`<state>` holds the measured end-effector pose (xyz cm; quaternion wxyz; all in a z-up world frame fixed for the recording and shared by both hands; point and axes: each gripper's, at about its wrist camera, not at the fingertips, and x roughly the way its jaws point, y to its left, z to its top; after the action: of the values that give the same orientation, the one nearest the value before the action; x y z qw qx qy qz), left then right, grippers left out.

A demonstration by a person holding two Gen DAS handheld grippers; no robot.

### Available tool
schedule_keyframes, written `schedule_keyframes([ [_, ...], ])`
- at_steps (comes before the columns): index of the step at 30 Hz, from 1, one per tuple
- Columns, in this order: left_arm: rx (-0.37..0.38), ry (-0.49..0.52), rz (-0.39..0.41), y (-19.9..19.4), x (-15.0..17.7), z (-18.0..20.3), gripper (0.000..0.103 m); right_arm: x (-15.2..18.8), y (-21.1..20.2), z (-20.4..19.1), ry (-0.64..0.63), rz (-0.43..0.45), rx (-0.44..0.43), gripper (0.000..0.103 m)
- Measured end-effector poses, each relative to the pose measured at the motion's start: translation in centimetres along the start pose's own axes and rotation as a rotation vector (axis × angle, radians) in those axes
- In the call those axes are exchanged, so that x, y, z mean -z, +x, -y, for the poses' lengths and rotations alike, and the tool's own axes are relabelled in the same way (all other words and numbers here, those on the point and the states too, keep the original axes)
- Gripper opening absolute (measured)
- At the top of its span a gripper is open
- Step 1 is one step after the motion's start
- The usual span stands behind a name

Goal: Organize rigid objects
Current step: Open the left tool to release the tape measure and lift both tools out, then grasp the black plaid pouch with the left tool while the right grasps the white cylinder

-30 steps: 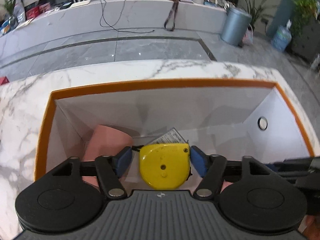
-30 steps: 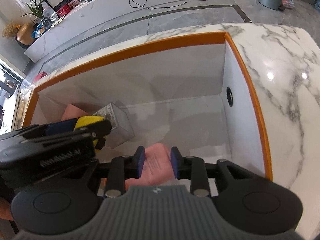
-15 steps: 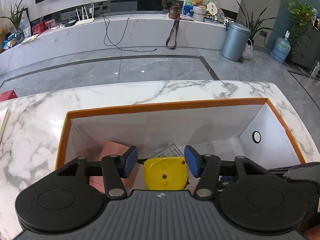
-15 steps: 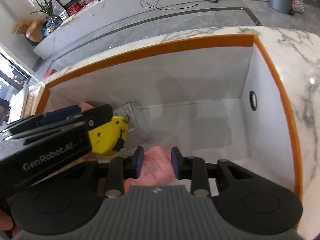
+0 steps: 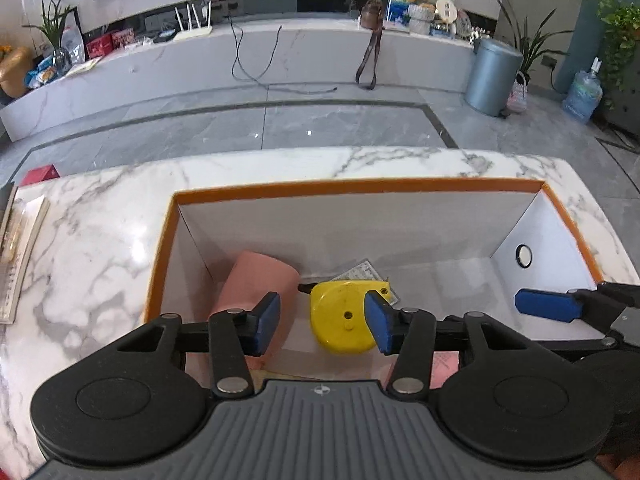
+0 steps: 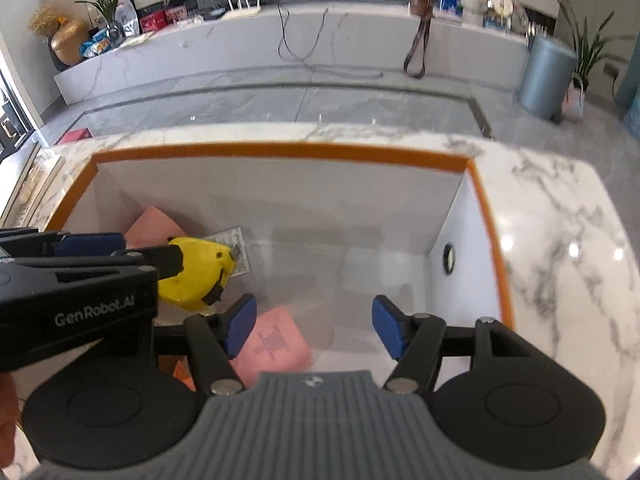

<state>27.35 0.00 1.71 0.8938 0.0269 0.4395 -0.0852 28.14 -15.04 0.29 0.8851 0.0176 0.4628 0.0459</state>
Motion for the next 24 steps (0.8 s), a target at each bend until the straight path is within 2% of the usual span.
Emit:
schedule_keyframes([
  [9,0.051,0.025,0.107,-4.5,0.9,1.3,0.053,1.3,-4.0,0.8,-0.023,0.132,0.001,0.061],
  [18,0.148,0.012,0.125,-8.2,2.7,2.4,0.052,4.8,-9.1,1.6,0.016,0.215,-0.027,0.061],
  [24,0.227,0.017,0.079,-9.7,5.4,3.4,0.049,8.8,-12.6,3.4,0.073,0.248,-0.043,0.061],
])
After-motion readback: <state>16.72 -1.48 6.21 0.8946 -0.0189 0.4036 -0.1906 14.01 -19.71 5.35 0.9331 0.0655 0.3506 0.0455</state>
